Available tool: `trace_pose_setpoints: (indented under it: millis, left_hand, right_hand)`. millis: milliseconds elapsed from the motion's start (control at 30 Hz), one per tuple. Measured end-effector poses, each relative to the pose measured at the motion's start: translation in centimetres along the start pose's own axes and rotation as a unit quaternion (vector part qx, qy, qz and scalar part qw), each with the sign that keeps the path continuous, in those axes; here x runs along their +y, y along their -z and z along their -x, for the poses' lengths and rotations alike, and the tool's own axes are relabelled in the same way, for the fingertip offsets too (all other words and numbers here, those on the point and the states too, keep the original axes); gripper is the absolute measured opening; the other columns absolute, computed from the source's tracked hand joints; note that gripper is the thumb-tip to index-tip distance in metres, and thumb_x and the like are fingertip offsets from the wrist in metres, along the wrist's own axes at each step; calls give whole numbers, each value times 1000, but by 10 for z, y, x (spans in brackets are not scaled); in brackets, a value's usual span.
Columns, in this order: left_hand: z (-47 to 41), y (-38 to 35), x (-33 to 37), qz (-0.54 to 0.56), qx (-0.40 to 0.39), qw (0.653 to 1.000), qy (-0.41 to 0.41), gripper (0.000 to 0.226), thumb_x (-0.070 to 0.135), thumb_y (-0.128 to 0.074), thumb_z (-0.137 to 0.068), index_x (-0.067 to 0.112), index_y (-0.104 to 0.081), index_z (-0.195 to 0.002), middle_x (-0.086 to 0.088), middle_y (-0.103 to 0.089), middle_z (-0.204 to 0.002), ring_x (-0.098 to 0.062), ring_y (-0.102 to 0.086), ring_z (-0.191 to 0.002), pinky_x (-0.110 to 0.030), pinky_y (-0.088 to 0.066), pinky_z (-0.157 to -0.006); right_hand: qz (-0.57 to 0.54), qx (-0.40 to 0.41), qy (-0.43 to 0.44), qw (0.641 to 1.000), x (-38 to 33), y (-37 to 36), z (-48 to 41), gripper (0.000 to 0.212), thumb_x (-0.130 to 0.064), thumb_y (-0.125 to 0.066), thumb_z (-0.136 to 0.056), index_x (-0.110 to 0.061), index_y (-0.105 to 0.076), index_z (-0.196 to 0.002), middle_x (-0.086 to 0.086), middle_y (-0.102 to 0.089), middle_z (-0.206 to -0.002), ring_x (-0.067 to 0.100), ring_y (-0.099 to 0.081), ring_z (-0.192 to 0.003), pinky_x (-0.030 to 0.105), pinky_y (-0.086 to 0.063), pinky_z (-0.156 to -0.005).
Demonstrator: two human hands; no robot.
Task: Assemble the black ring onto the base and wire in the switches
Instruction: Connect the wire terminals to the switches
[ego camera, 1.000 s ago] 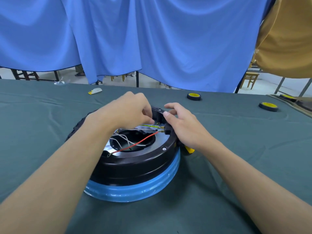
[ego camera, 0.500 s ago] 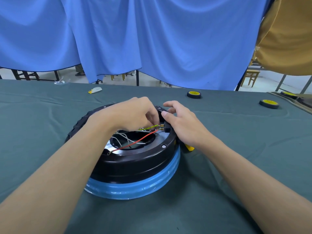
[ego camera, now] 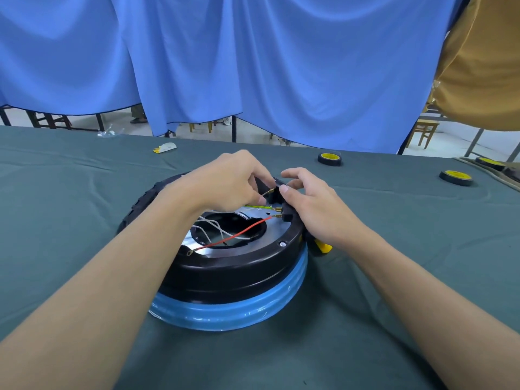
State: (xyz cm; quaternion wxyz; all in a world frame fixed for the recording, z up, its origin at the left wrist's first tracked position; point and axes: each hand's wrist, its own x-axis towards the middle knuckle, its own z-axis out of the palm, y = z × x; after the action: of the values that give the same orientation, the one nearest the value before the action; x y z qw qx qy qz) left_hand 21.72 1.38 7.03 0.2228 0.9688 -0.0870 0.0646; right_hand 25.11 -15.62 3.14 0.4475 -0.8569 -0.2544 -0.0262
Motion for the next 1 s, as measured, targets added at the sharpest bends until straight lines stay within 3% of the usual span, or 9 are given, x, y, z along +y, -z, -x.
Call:
trace_pose_setpoints:
  millis: [133, 233, 367, 500, 667, 833, 933, 1000]
  left_hand:
    - [2, 2, 1, 4, -25, 999, -23, 30, 15, -69, -91, 44, -70, -98, 29, -56, -48, 13, -51, -52, -3, -34, -50]
    - [2, 2, 0, 11, -30, 999, -25, 29, 11, -69, -89, 38, -75, -98, 22, -57, -48, 6, -49, -49, -6, -34, -48]
    - [1, 3, -3, 8, -40, 999, -21, 28, 10, -68, -88, 28, -77, -108, 23, -56, -47, 6, -49, -49, -7, -34, -48]
    - [1, 4, -5, 25, -52, 998, -13, 26, 7, -67, -90, 23, -76, -109, 20, -52, -42, 2, -47, -40, -7, -31, -41]
    - [2, 5, -5, 41, -45, 998, 6, 22, 9, -68, -88, 24, -78, -101, 15, -60, -51, -3, -52, -52, -18, -47, -64]
    - [4, 2, 3, 15, -58, 998, 10, 21, 7, -67, -84, 26, -75, -85, 16, -62, -46, 1, -57, -44, -6, -35, -42]
    - [5, 1, 5, -2, -52, 999, 3, 19, 7, -69, -83, 22, -78, -90, 17, -60, -44, 3, -54, -42, -5, -32, -39]
    - [5, 0, 6, -12, -44, 999, -4, 19, 9, -70, -82, 23, -79, -89, 17, -59, -43, 4, -52, -41, -6, -32, -39]
  right_hand:
    - [-66, -19, -17, 997, 1, 1, 0, 34, -30, -48, -100, -26, -48, -133, -11, -57, -108, 14, -62, -90, 28, -46, -74]
    - [-120, -51, -43, 991, 1, 3, -1, 31, -27, -52, -98, -25, -51, -130, -9, -60, -102, 4, -62, -68, 16, -44, -55]
    - [-209, -99, -80, 970, 1, 13, -3, 34, -14, -57, -96, -22, -52, -129, 4, -63, -112, 14, -67, -83, 29, -55, -69]
    - [-282, -120, -95, 947, 0, 14, -1, 38, -5, -54, -95, -21, -53, -130, 9, -64, -111, 22, -67, -83, 33, -58, -62]
    - [-281, -124, -89, 947, -2, 14, 0, 42, -4, -52, -96, -27, -53, -131, 19, -59, -123, 27, -65, -87, 36, -58, -66]
    - [-256, -119, -76, 956, -4, 12, 1, 44, -4, -51, -97, -31, -53, -131, 21, -58, -124, 26, -65, -88, 35, -58, -68]
    - [-243, -115, -71, 960, -4, 11, 1, 44, -5, -51, -97, -32, -54, -131, 19, -59, -118, 22, -65, -82, 30, -58, -62]
    - [-244, -113, -71, 961, -3, 11, 1, 42, -5, -51, -97, -31, -54, -130, 20, -59, -119, 23, -65, -84, 31, -57, -65]
